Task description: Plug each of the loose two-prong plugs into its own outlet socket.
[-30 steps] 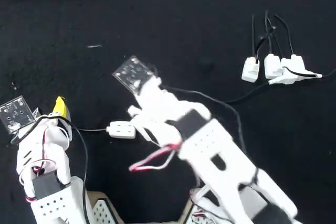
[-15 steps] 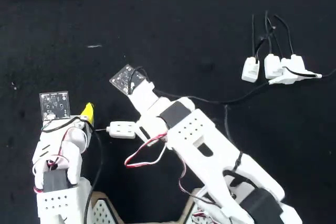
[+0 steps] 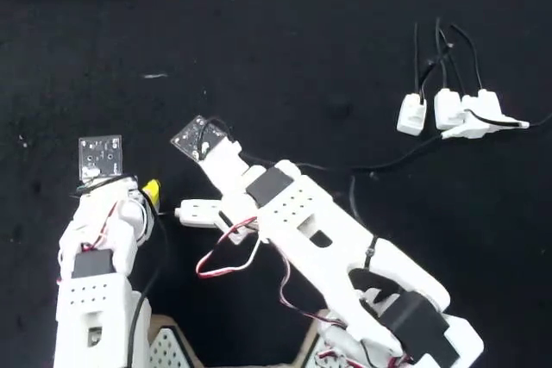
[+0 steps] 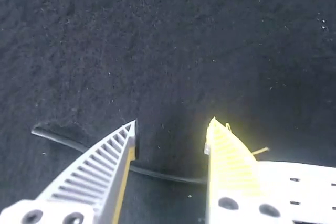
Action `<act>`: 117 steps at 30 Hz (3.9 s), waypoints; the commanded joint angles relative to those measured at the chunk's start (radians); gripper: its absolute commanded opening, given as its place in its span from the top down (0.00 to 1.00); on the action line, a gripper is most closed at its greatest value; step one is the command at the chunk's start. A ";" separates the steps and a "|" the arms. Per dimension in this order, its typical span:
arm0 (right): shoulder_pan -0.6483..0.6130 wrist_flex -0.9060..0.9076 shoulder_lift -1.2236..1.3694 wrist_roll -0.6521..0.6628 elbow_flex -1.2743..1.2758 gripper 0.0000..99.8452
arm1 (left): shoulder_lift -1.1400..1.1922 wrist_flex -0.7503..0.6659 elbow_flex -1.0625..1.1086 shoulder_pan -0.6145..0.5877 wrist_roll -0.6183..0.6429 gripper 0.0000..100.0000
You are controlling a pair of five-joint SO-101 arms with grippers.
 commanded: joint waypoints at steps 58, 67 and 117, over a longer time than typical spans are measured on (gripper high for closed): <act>0.118 0.041 -0.022 0.132 -0.067 0.99 | 0.557 0.034 -0.251 0.200 -0.150 0.78; 0.121 0.127 0.193 0.074 -0.249 0.99 | 0.557 0.034 -0.251 0.200 -0.149 0.78; 0.124 0.661 0.734 0.278 -1.161 0.99 | -0.506 0.678 0.050 -0.249 -0.318 0.78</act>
